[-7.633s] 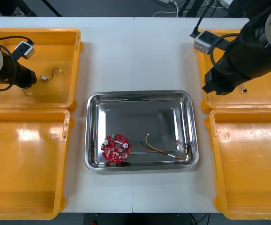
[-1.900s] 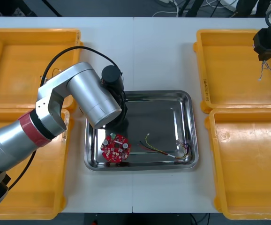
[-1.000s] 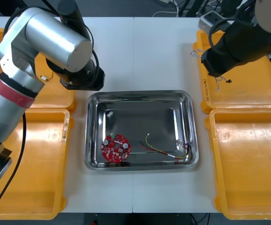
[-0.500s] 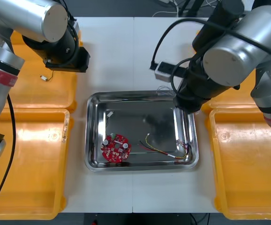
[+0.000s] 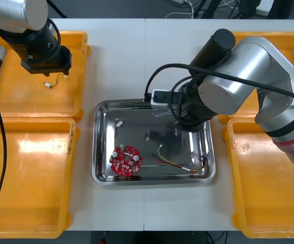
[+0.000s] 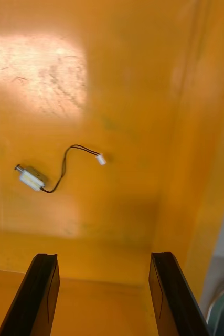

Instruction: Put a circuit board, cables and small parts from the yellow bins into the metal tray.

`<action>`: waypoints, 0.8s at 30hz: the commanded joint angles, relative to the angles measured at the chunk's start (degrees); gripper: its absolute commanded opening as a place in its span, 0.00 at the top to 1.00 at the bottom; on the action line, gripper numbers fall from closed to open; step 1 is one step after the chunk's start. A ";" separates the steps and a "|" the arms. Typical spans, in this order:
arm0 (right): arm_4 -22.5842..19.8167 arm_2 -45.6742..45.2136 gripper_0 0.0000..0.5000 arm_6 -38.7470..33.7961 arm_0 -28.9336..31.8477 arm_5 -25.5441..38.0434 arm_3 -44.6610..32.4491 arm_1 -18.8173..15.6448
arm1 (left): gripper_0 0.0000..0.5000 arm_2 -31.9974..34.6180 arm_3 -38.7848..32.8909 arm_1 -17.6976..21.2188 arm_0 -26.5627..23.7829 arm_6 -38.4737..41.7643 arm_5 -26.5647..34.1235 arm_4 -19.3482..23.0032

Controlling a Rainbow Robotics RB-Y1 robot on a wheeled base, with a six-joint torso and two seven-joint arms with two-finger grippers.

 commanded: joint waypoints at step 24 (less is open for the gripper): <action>5.55 7.63 1.00 5.44 0.08 -12.05 8.62 0.93 | 0.00 10.83 27.81 1.17 -10.63 1.90 -15.54 -4.98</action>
